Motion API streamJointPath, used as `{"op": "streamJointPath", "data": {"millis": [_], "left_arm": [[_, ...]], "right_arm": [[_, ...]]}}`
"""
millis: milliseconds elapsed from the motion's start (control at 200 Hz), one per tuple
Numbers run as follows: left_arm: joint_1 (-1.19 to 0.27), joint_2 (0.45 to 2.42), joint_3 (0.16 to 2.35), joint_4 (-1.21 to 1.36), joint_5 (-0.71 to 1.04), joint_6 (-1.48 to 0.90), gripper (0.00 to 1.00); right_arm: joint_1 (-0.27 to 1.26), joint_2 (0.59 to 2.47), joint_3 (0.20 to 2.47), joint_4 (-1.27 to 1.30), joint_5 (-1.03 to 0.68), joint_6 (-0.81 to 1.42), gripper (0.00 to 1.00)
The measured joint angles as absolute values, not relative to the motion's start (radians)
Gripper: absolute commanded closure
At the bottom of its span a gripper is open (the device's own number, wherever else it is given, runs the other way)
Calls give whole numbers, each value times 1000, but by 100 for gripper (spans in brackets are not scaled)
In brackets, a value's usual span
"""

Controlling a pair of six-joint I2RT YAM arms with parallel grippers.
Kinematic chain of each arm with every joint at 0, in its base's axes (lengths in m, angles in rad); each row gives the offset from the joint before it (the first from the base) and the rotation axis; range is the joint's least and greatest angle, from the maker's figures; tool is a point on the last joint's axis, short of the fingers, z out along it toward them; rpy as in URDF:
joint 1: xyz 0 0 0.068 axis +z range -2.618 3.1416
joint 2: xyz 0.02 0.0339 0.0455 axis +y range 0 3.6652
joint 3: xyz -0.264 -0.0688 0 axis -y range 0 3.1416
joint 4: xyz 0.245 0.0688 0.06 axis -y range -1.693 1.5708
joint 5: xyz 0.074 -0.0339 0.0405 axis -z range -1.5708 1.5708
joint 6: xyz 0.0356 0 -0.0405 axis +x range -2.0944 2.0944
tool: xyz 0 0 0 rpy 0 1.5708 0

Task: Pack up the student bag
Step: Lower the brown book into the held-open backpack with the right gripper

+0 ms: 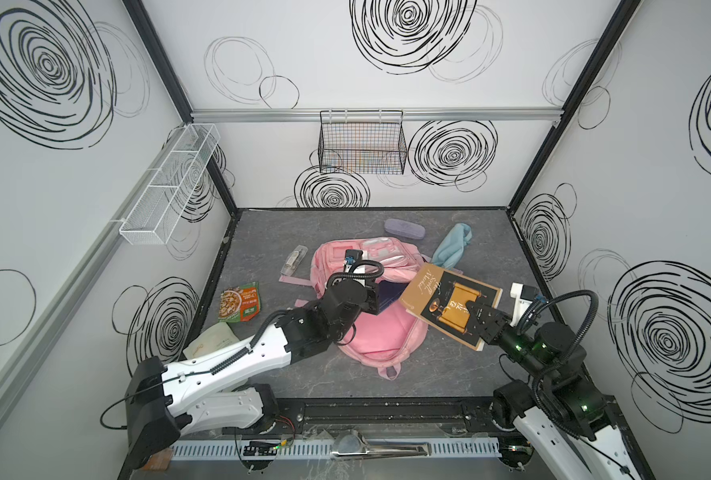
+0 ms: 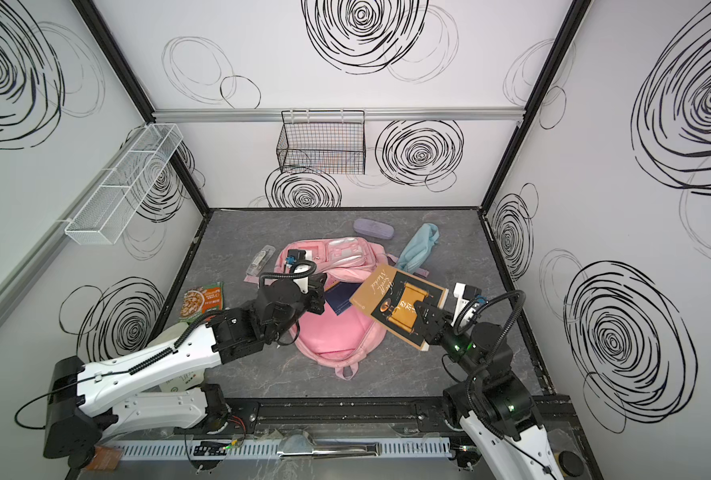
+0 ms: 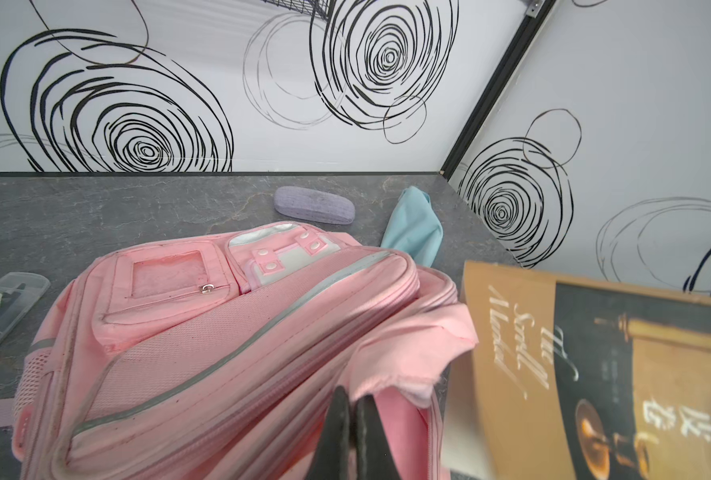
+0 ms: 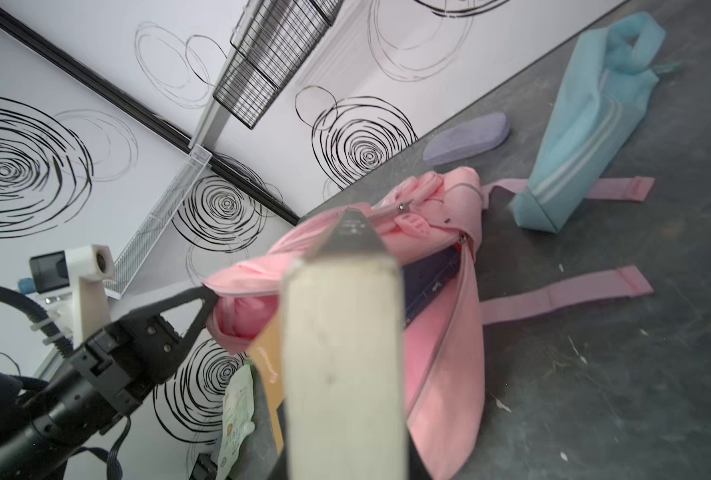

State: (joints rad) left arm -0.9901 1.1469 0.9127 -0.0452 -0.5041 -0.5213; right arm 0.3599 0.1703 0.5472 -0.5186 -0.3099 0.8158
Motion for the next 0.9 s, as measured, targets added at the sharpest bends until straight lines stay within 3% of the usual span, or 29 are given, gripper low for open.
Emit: {"op": "streamJointPath", "data": {"millis": [180, 325, 605, 900], "left_arm": [[-995, 1175, 913, -17, -512, -548, 100], [-1008, 1180, 913, -3, -519, -558, 100], [-1054, 1206, 944, -4, -540, -562, 100], [-1083, 1206, 946, -4, -533, -586, 100]], "right_arm": [[360, 114, 555, -662, -339, 833, 100], [360, 112, 476, -616, -430, 915, 100], [361, 155, 241, -270, -494, 1142, 100], [439, 406, 158, 119, -360, 1303, 100]]}}
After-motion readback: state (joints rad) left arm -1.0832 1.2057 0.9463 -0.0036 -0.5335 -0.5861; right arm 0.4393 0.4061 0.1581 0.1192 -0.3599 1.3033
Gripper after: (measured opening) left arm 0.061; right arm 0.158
